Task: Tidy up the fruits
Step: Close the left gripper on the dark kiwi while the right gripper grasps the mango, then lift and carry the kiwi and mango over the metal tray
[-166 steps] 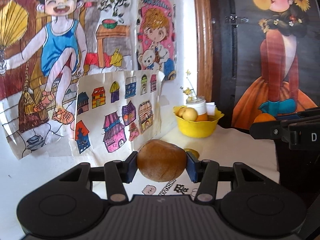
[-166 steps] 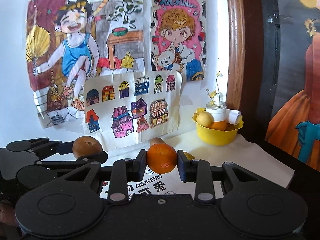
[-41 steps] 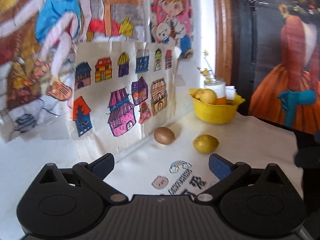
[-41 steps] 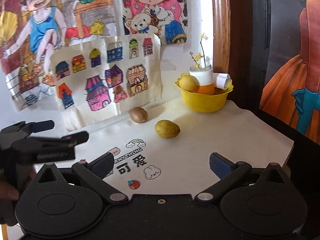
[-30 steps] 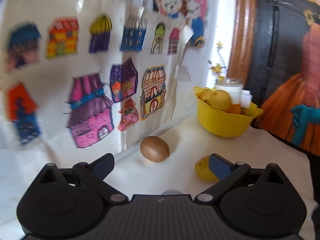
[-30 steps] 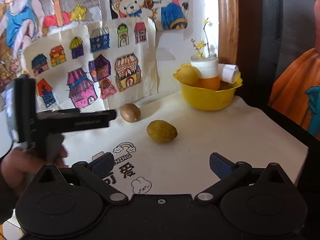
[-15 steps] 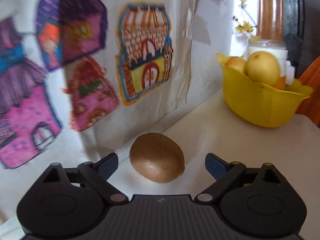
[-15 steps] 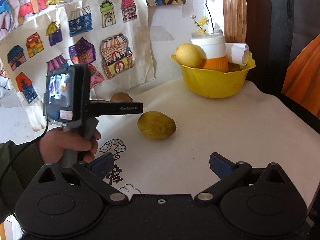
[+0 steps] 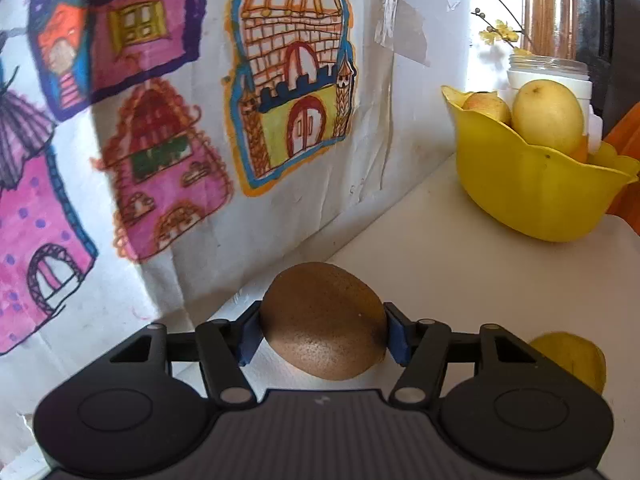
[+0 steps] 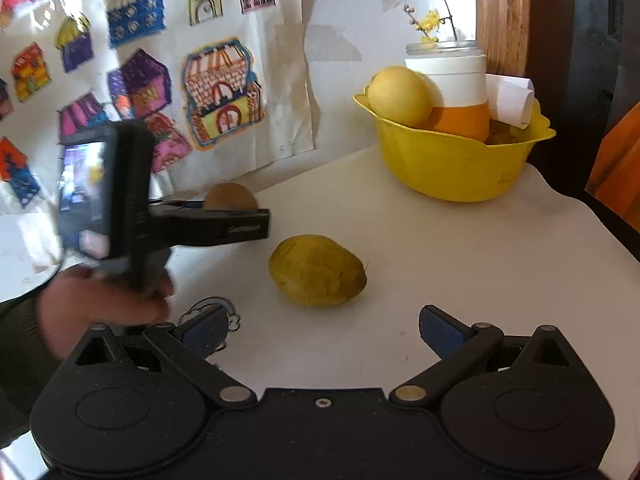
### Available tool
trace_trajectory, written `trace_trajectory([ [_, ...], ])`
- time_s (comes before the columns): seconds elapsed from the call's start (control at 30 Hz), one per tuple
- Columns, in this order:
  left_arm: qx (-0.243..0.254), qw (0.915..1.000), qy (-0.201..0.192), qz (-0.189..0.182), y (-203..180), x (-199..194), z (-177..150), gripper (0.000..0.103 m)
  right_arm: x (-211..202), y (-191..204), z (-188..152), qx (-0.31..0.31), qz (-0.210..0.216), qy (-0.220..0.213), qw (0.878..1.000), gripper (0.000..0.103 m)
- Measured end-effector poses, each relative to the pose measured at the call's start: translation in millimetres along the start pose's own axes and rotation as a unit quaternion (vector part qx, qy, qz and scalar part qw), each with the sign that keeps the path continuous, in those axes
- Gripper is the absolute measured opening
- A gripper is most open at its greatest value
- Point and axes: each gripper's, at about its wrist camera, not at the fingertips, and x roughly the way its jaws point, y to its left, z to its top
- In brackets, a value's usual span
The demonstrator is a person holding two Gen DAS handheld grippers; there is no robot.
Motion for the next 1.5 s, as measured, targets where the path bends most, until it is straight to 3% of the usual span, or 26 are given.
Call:
trace_trajectory([
  [0.27, 0.003, 0.9996, 0.016, -0.022, 12, -42, -20, 0.065, 48, -3, 15, 0.006, -0.013, 0.013, 1.000, 0.096],
  [0.43, 0.003, 0.9998, 0.014, -0.017, 22, -65, -25, 0.065, 69, -2, 19, 0.011, -0.008, 0.023, 1.000, 0.086],
  [0.53, 0.005, 0.9998, 0.016, -0.014, 27, -69, -26, 0.065, 73, -2, 19, 0.014, 0.002, 0.024, 1.000, 0.073],
  [0.67, 0.007, 0.9997, 0.017, -0.015, 30, -74, -29, 0.065, 73, -2, 22, 0.016, 0.005, 0.022, 1.000, 0.071],
  [1.1, 0.014, 0.9996, 0.016, -0.020, 18, -82, -30, 0.065, 39, 5, 21, 0.003, 0.022, -0.001, 1.000, 0.071],
  [1.5, 0.017, 0.9993, -0.023, -0.024, 15, -138, -16, 0.065, -33, 24, 25, -0.006, 0.015, -0.044, 0.999, 0.071],
])
